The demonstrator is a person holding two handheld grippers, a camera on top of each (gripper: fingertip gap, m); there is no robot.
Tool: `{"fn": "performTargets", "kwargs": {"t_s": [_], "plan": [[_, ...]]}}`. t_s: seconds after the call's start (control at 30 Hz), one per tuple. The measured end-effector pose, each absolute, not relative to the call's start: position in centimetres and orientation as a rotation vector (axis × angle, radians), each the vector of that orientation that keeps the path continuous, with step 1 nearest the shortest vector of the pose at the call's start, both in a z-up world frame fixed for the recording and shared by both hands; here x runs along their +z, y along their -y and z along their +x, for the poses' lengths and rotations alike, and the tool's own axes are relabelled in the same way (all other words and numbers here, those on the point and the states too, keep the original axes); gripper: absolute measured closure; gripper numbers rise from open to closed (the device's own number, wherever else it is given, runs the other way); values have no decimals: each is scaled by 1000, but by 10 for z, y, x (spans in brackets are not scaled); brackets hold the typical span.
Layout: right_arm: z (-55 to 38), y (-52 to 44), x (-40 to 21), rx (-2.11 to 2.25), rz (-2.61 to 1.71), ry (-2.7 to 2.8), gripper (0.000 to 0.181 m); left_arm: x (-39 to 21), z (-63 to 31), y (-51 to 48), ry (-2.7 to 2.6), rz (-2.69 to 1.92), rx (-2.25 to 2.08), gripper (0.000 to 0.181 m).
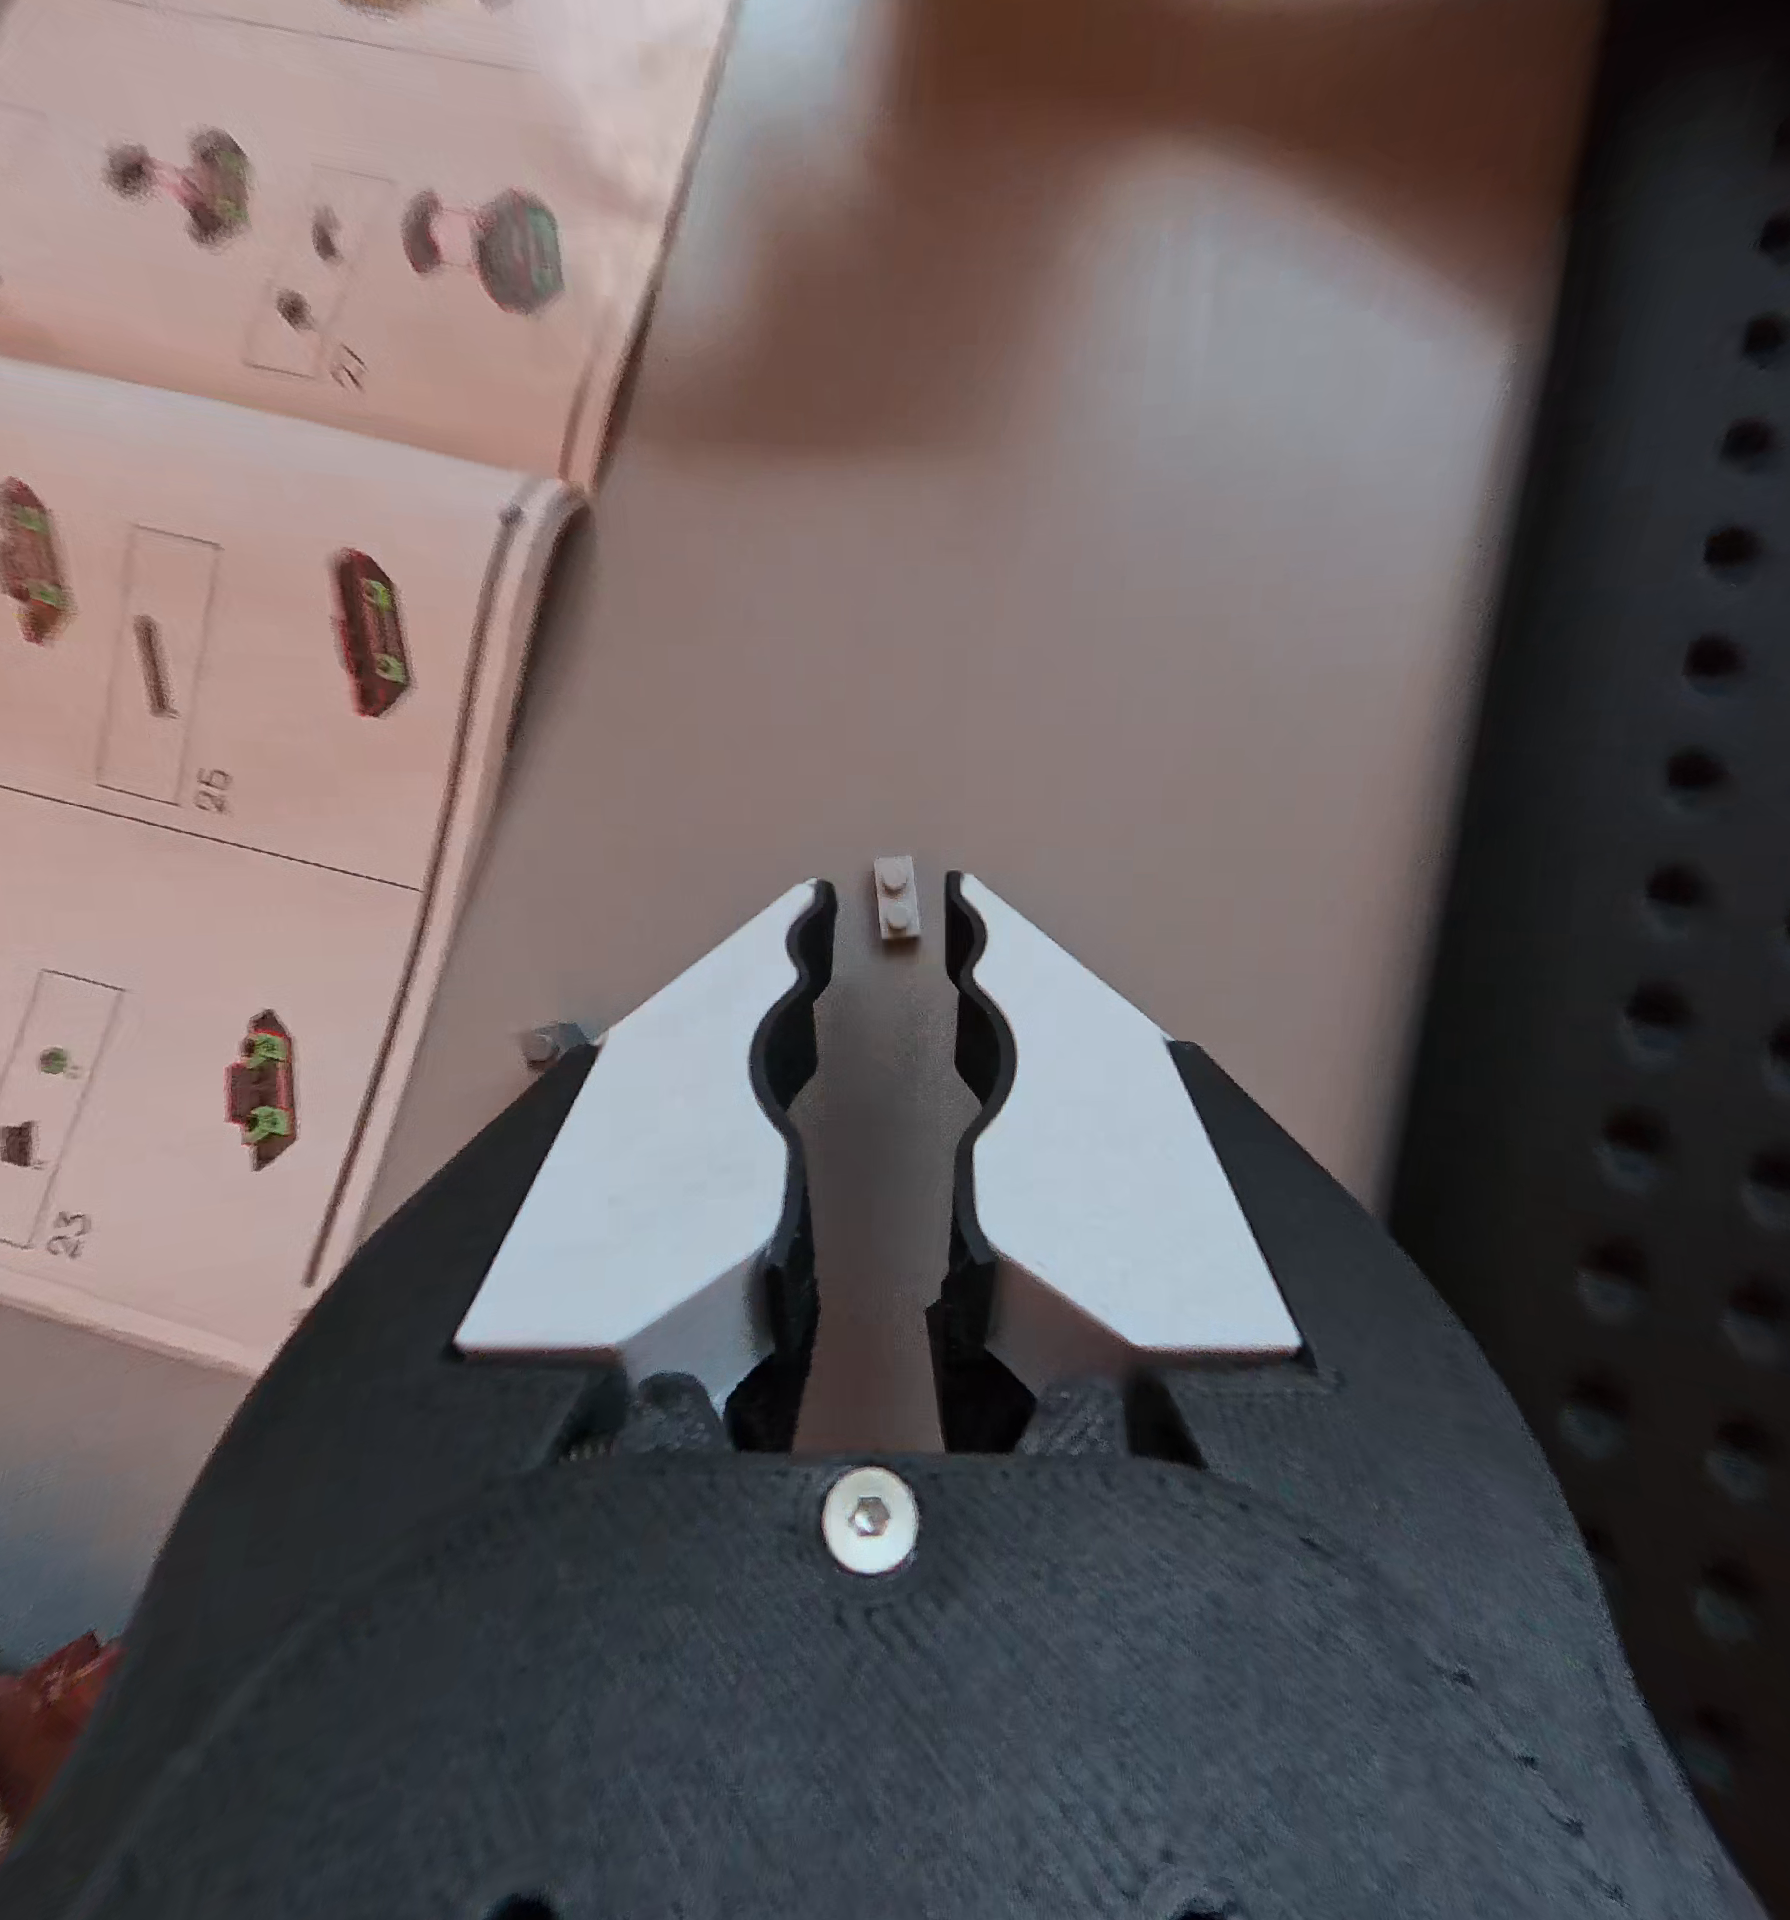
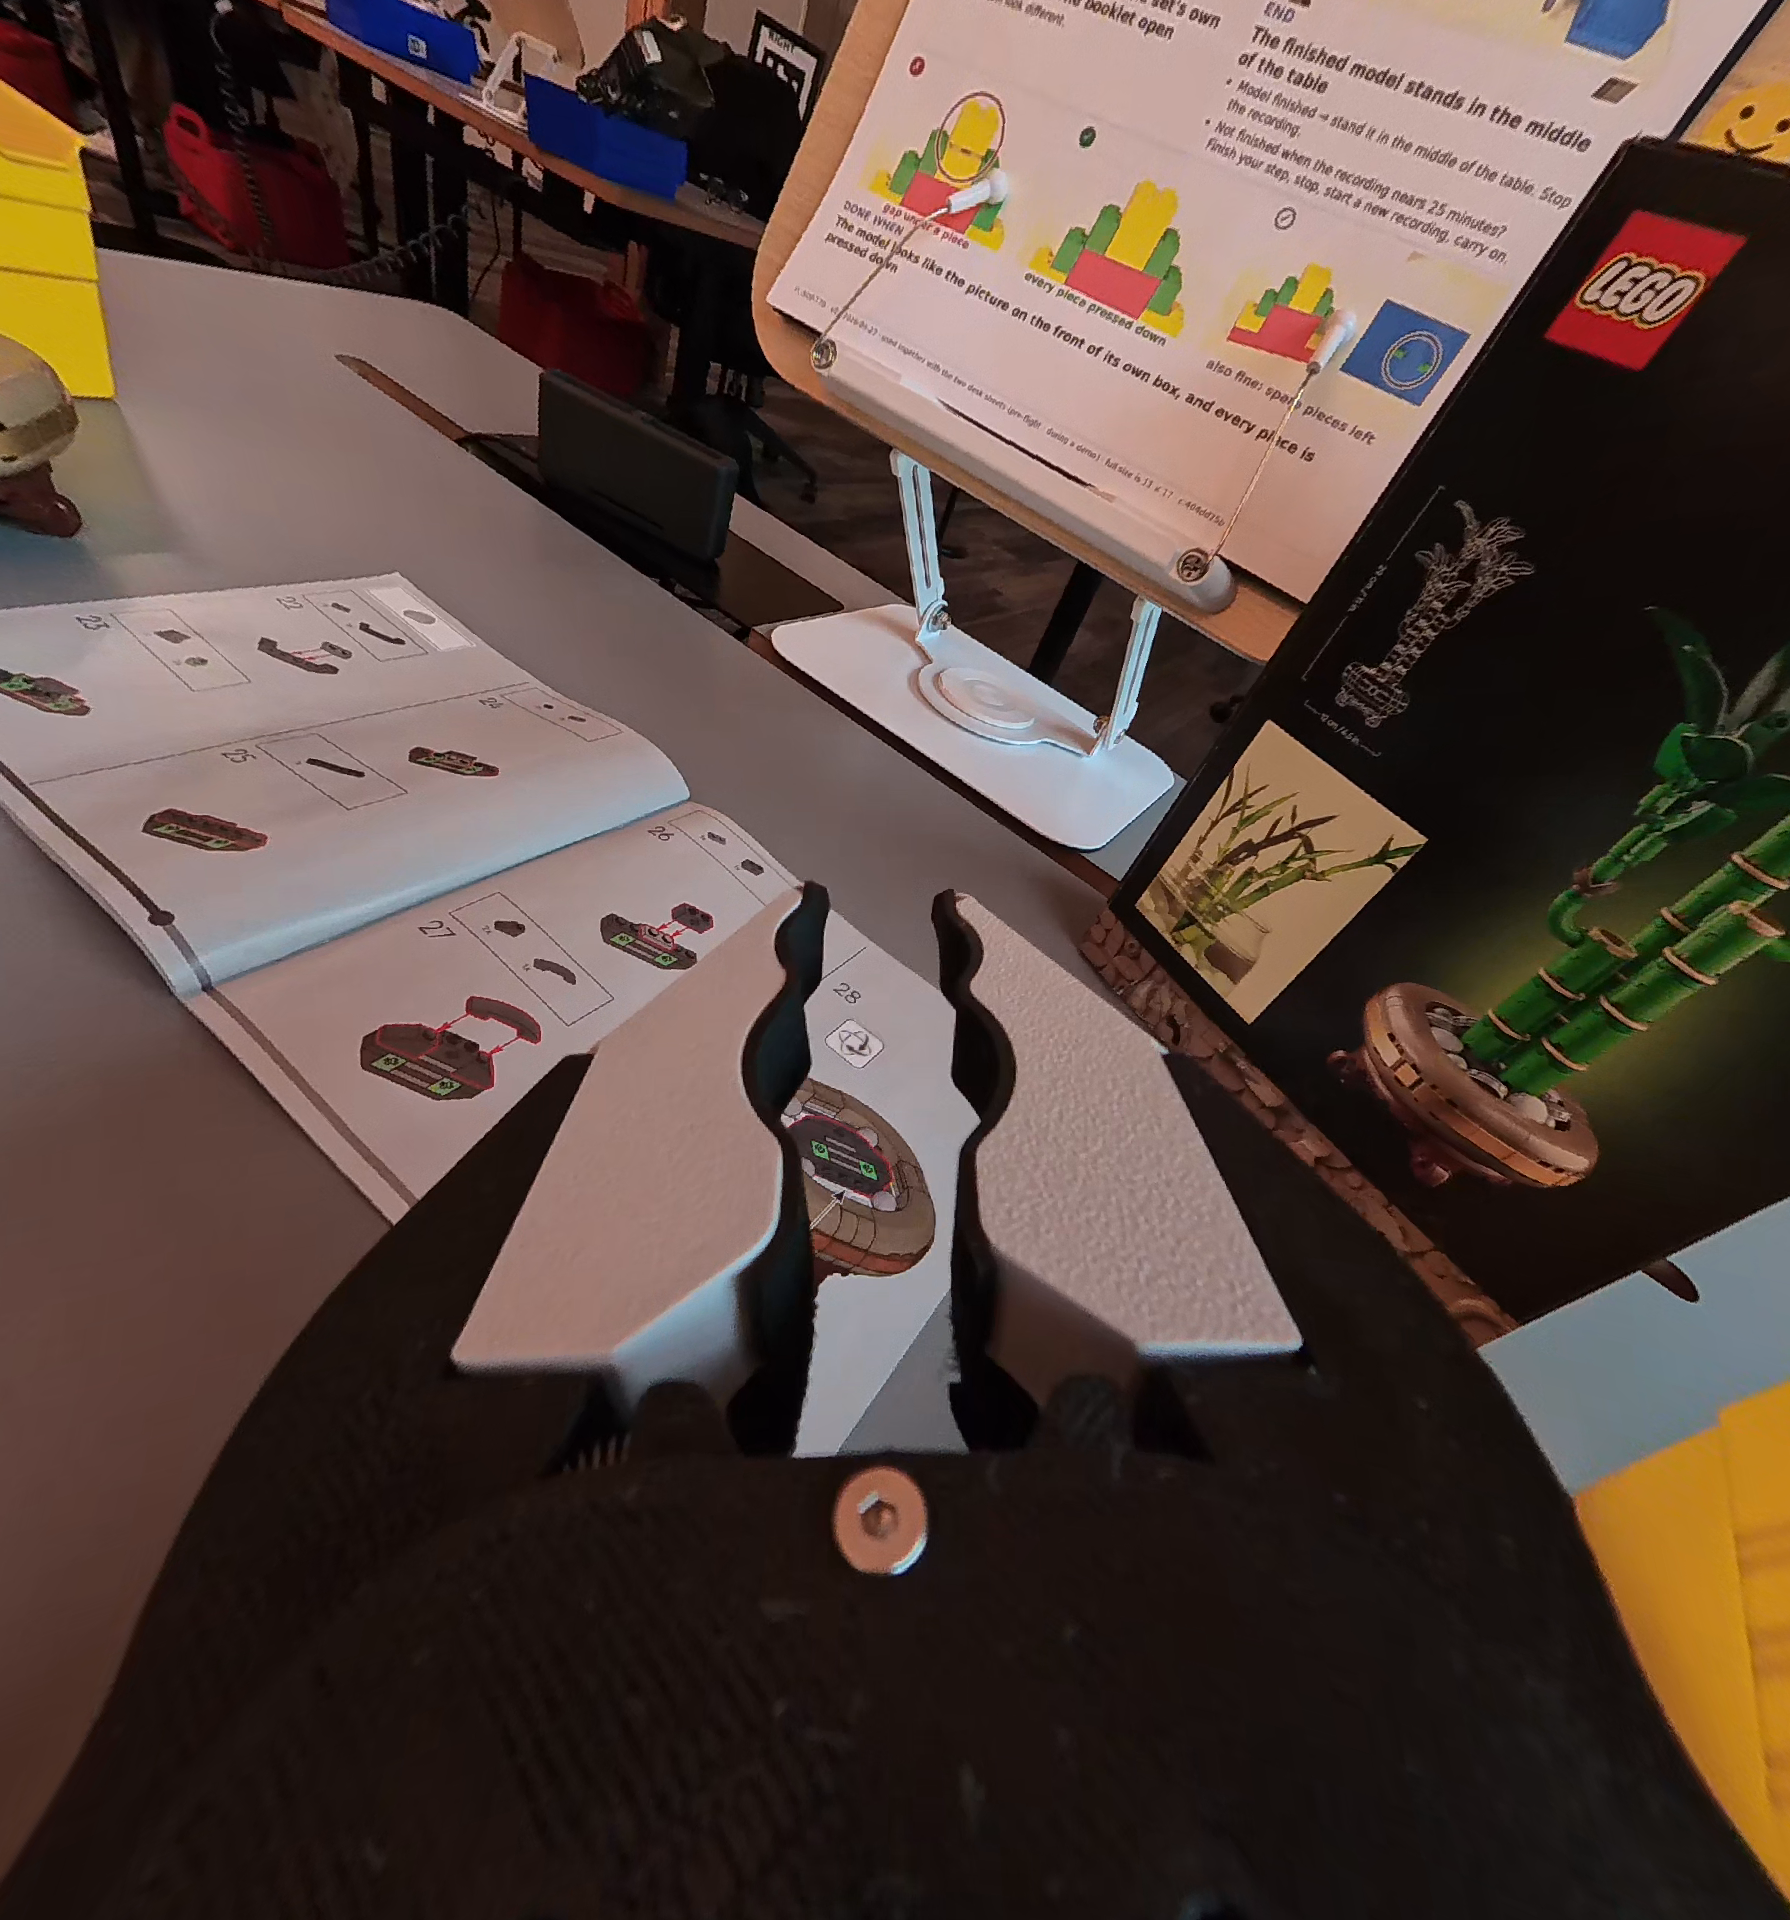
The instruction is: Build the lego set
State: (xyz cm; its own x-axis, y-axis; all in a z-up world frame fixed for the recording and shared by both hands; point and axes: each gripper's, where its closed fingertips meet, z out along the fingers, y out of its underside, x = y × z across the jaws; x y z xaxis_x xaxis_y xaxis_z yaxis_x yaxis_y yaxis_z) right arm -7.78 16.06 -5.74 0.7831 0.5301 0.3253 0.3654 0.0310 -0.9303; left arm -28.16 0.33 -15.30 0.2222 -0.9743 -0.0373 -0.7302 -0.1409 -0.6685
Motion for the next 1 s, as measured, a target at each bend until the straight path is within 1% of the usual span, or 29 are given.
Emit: {"fn": "performTargets", "kwargs": {"t_s": [0.07, 0.17, 0.27, 0.37, 0.47, 0.57, 0.73, 1.0], "plan": [[-77, -159, -55, 147, -1572, 732, 161, -118, -286, -9, -1440, -1852, -616, 159], [-77, -157, -54, 146, -1567, 734, 161, -34, -320, -25, -1108, -1662, -679, 151], [-80, -157, -57, 142, -1574, 746, 161, 39, -409, -46, -725, -1518, -550, 146], [-82, -159, -63, 142, -1593, 761, 161, 75, -512, -51, -484, -1501, -322, 142], [-83, -162, -70, 128, -1614, 776, 161, 73, -585, -44, -394, -1606, -183, 137], [-80, -163, -75, 104, -1629, 778, 161, 47, -628, -37, -358, -1758, -126, 131], [-68, -165, -77, 56, -1629, 726, 161, 5, -660, -33, -359, -1885, -124, 135], [-43, -174, -75, -85, -1614, 608, 162, -18, -682, -50, -415, -1963, -140, 137]]}}
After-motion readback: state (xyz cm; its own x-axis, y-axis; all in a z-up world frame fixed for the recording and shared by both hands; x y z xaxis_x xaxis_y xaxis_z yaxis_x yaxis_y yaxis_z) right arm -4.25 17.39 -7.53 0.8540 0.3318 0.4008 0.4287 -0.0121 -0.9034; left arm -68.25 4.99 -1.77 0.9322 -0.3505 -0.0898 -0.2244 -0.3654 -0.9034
